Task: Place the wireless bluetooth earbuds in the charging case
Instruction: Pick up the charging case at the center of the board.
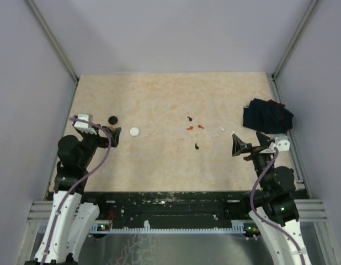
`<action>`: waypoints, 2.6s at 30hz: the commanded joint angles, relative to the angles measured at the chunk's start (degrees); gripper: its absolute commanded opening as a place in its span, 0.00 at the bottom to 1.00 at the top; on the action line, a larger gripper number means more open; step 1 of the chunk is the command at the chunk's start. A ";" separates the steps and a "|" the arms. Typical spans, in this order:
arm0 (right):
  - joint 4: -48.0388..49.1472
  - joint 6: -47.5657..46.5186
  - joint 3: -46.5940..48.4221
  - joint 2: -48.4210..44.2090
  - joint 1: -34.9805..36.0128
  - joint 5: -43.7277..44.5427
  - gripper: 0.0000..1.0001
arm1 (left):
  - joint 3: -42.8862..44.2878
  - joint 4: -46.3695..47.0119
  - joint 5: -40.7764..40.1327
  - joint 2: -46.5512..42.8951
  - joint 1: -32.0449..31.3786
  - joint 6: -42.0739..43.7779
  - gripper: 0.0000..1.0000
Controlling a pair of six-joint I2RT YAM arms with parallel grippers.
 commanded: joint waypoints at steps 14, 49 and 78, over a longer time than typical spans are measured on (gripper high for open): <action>3.08 -0.26 0.75 -0.12 2.60 -1.09 0.98 | 3.47 -2.27 -0.41 4.83 -0.13 -3.20 1.00; 3.64 -0.77 -0.11 -1.59 6.61 0.19 0.98 | 14.23 -0.45 -34.88 53.94 -19.81 -13.54 0.93; 3.72 -0.94 -0.30 -1.71 7.27 0.54 0.98 | 22.12 3.56 -36.65 71.26 -19.97 -15.26 0.63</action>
